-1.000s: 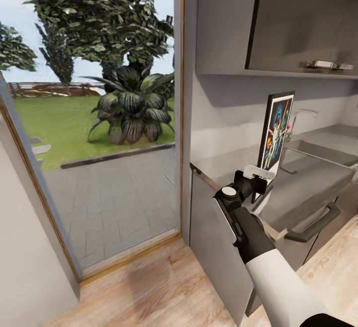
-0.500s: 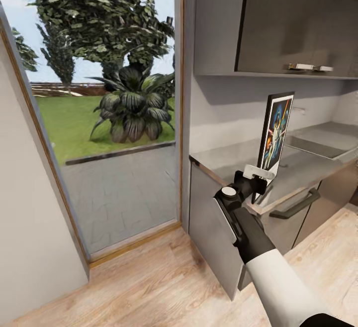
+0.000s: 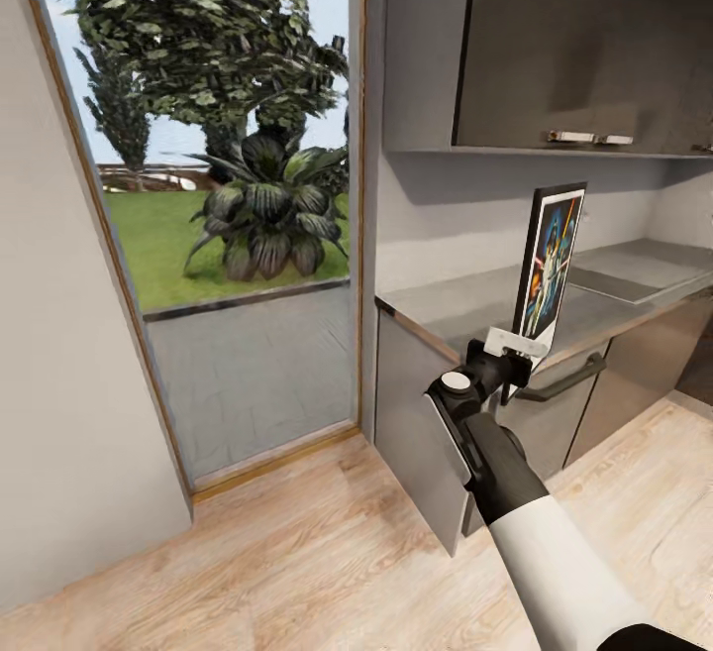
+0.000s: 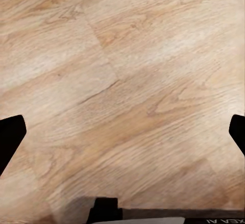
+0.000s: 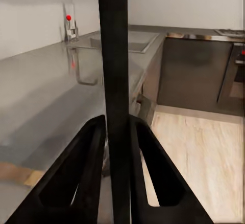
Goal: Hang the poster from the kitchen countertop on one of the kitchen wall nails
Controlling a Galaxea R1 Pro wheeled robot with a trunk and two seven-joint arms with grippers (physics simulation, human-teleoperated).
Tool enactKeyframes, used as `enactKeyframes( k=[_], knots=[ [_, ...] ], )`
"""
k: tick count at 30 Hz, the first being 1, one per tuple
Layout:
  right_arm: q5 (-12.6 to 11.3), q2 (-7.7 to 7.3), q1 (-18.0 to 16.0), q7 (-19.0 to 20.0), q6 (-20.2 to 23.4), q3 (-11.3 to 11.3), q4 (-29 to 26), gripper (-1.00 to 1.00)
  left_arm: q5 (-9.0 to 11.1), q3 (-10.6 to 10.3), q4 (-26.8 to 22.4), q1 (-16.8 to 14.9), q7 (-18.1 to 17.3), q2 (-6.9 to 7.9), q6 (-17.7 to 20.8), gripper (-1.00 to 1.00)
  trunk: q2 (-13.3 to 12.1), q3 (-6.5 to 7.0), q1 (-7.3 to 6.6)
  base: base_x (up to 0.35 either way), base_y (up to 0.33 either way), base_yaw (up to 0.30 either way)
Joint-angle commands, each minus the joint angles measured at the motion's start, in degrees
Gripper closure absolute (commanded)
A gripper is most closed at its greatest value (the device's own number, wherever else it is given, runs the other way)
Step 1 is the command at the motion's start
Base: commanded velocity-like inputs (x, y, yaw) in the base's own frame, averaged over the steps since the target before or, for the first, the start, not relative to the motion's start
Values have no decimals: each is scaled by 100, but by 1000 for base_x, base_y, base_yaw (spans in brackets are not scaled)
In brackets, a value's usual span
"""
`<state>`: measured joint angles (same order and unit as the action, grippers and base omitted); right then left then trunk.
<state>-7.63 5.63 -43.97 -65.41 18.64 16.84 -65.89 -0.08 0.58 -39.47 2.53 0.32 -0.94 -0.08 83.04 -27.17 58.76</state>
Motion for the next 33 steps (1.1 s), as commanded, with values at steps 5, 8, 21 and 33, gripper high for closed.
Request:
enactKeyframes(
  k=[5,8,21,33],
  knots=[
    [-27,-1,-5,-25,43,12,0,100,-1,10,-8,2,3,-1,-1,-100,4,-5,-3,-338,0,12],
    [-28,-1,-4,-23,43,12,4,100,-1,8,-8,2,3,-1,-1,-100,4,-5,-3,-327,0,146],
    [-28,1,-2,-19,43,21,19,100,-1,9,-8,2,3,4,-1,-100,4,-5,-3,-110,0,239],
    [-28,3,0,-16,41,21,30,100,-1,12,-8,3,3,6,-1,-100,4,-5,-3,-304,0,57]
  ],
)
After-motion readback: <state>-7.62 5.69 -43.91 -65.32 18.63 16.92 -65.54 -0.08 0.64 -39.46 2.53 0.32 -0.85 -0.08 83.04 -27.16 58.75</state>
